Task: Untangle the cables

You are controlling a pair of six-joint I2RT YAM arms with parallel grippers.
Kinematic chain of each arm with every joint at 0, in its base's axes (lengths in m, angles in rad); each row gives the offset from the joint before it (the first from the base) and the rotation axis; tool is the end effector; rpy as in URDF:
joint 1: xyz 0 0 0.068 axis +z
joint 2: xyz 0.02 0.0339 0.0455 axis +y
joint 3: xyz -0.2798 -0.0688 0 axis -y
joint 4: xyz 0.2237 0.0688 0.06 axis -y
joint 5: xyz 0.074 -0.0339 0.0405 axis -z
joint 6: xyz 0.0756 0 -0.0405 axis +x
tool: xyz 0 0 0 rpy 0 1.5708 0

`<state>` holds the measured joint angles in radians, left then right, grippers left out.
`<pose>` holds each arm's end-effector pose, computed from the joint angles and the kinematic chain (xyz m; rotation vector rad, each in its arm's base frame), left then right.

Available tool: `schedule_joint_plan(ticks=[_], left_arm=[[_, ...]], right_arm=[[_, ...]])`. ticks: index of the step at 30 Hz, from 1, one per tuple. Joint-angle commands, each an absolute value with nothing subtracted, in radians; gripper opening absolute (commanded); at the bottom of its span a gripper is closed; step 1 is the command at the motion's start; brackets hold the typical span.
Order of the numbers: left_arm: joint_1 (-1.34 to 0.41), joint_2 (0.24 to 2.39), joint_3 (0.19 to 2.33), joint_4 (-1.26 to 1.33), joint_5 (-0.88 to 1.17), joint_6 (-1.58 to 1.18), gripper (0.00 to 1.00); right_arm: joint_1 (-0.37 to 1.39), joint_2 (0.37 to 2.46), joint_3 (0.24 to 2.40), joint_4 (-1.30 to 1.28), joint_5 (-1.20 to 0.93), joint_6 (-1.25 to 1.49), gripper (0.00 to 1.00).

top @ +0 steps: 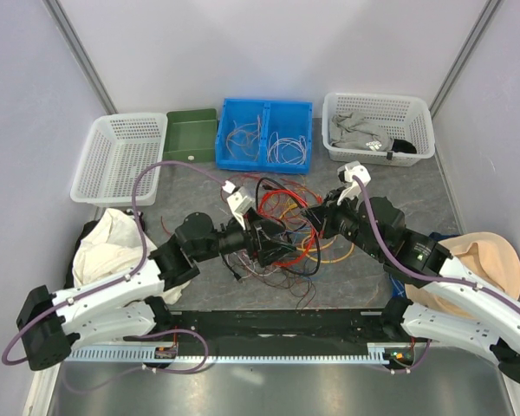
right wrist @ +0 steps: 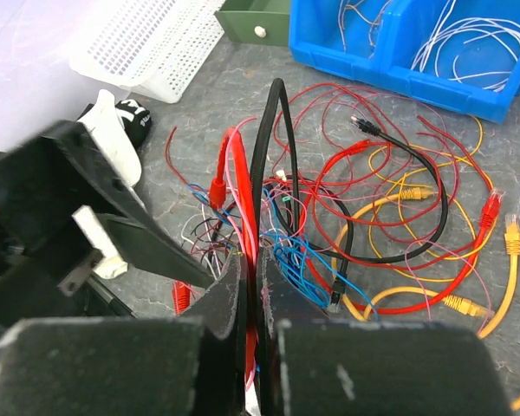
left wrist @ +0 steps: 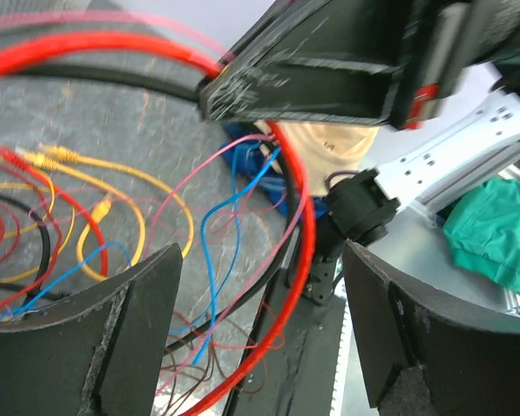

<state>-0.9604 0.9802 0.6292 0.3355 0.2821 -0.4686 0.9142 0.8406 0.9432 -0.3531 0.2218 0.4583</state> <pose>0.1212 -0.2099 0.3231 0.6585 1.6259 -1.3071 0.1309 0.1426 0.3679 -0.2660 1.8647 0.7615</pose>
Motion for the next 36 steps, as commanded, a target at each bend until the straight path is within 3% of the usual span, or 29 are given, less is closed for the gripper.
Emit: schedule_joint_plan(ticks=[1, 5, 9, 15, 31, 34, 36], left_arm=[[-0.968, 0.841, 0.602, 0.422, 0.185, -0.426, 0.81], [-0.966, 0.746, 0.578, 0.396, 0.162, -0.399, 0.85], [-1.015, 0.836, 0.609, 0.347, 0.331, -0.408, 0.88], [-1.172, 0.923, 0.572, 0.344, 0.183, -0.347, 0.87], [-1.187, 1.054, 0.574, 0.387, -0.032, -0.321, 0.89], [-1.187, 1.090, 0.589, 0.406, -0.003, -0.318, 0.80], [-1.187, 1.097, 0.601, 0.411, 0.041, -0.316, 0.64]], right_arm=[[0.917, 0.813, 0.940, -0.302, 0.225, 0.471, 0.00], [0.917, 0.808, 0.934, -0.302, 0.239, 0.468, 0.00], [0.917, 0.813, 0.936, -0.301, 0.252, 0.466, 0.00], [0.917, 0.824, 0.939, -0.302, 0.245, 0.468, 0.00], [0.917, 0.830, 0.927, -0.295, 0.225, 0.495, 0.00], [0.919, 0.833, 0.922, -0.288, 0.213, 0.502, 0.00], [0.917, 0.828, 0.919, -0.287, 0.209, 0.505, 0.00]])
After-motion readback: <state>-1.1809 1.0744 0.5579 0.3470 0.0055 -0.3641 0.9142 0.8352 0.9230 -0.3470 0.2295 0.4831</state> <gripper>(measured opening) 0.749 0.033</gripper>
